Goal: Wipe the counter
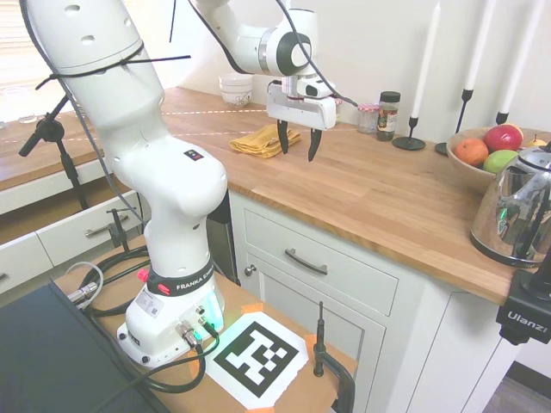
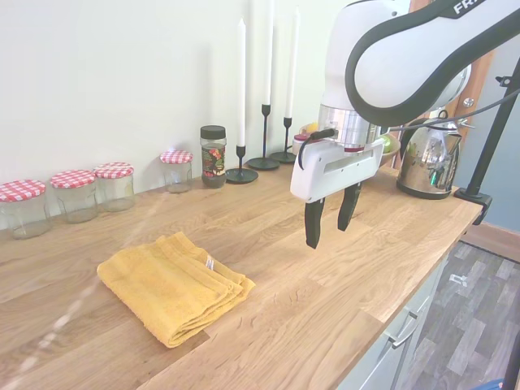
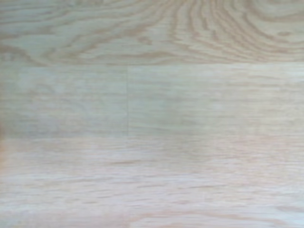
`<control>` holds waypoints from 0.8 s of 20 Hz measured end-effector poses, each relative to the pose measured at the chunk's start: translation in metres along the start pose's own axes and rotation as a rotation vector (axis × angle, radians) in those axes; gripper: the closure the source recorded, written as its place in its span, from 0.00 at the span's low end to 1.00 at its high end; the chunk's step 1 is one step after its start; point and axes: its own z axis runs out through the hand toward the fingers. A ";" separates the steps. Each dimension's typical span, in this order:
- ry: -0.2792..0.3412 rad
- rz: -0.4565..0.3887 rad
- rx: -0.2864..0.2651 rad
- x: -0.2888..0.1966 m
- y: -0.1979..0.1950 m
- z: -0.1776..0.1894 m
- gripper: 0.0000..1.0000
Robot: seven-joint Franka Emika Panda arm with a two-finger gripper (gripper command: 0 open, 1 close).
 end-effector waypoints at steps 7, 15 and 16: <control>0.005 -0.008 0.002 -0.011 -0.018 0.000 0.00; 0.012 -0.027 0.015 -0.029 -0.098 -0.013 0.00; 0.008 -0.031 0.011 -0.031 -0.109 -0.013 0.00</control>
